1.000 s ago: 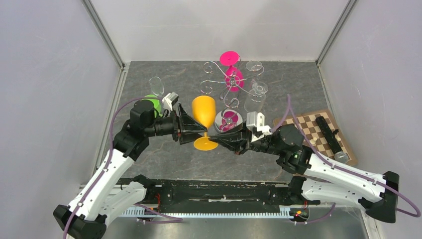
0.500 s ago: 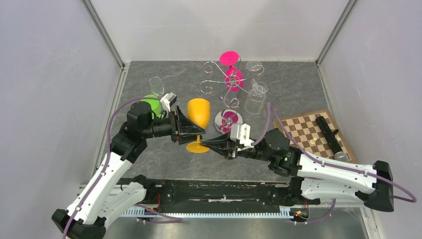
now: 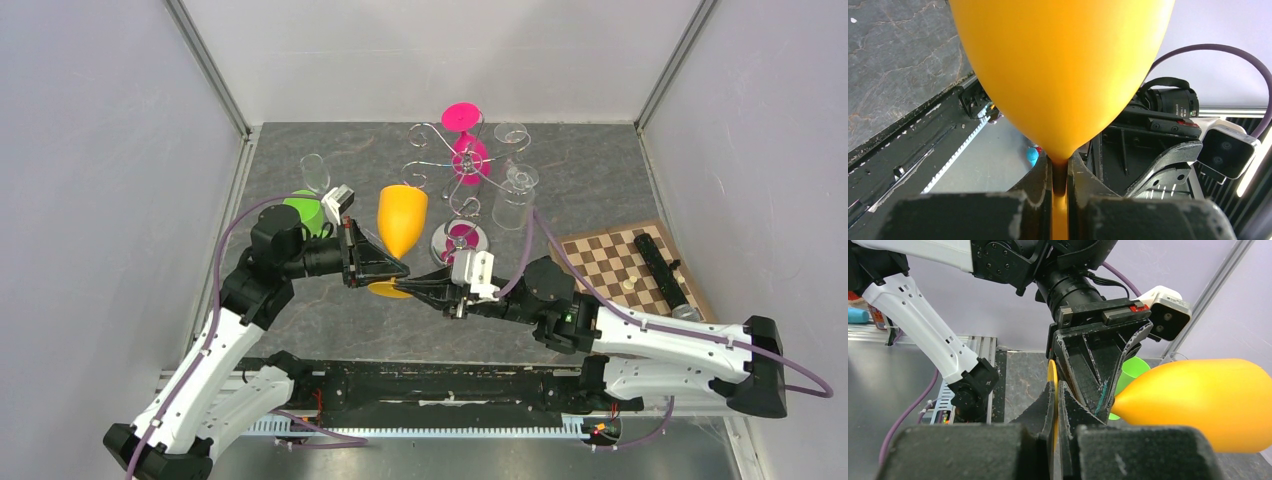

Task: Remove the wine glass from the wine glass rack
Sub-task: Place the wine glass at the center of the board.

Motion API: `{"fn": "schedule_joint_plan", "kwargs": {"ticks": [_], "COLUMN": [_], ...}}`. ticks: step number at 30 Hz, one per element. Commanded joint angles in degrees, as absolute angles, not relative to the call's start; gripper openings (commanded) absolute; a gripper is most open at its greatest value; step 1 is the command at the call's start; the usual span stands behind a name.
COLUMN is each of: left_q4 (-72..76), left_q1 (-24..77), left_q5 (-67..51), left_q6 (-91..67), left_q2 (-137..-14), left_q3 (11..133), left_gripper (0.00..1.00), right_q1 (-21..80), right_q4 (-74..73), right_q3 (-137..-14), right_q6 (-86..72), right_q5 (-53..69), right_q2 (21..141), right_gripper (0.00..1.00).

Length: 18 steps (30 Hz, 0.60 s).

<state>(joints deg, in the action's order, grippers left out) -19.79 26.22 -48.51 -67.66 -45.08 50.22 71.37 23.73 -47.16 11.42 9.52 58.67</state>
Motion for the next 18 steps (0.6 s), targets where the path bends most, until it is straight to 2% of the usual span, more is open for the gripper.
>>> {"fn": "schedule_joint_plan", "kwargs": {"ticks": [1, 4, 9, 11, 14, 18], "left_q4": [-17.31, -18.29, -20.99, -23.76, -25.16, -28.21], "left_q1": [26.33, 26.3, 26.31, 26.36, 26.33, 26.34], "left_q5": [-52.29, -52.41, -52.2, -51.37, -51.64, -53.85], "left_q6": [-66.38, -64.95, -61.37, -58.73, -56.87, -51.95], "left_q2": [-44.16, -44.16, -43.93, -43.94, -43.73, -44.07], "left_q3": [50.41, 50.43, 50.83, 51.02, 50.38, 50.69], "left_gripper": [0.02, 0.02, 0.02, 0.02, 0.02, 0.02], "right_q1": [71.98, 72.07, 72.07, 72.07, 72.1, 72.08], "right_q4": [23.61, 22.33, 17.74, 14.8, 10.6, 7.47], "right_q3": [-50.61, -50.87, -52.54, -53.77, -55.55, -57.14], "right_q6": [12.83, 12.83, 12.74, 13.07, 14.0, 14.46], "right_q5": [9.13, 8.95, 8.63, 8.0, 5.35, 0.49], "right_q2": [58.9, 58.74, 58.31, 57.96, 56.88, 55.0], "right_gripper": [0.0, 0.03, 0.36, 0.45, 0.52, 0.53]}}
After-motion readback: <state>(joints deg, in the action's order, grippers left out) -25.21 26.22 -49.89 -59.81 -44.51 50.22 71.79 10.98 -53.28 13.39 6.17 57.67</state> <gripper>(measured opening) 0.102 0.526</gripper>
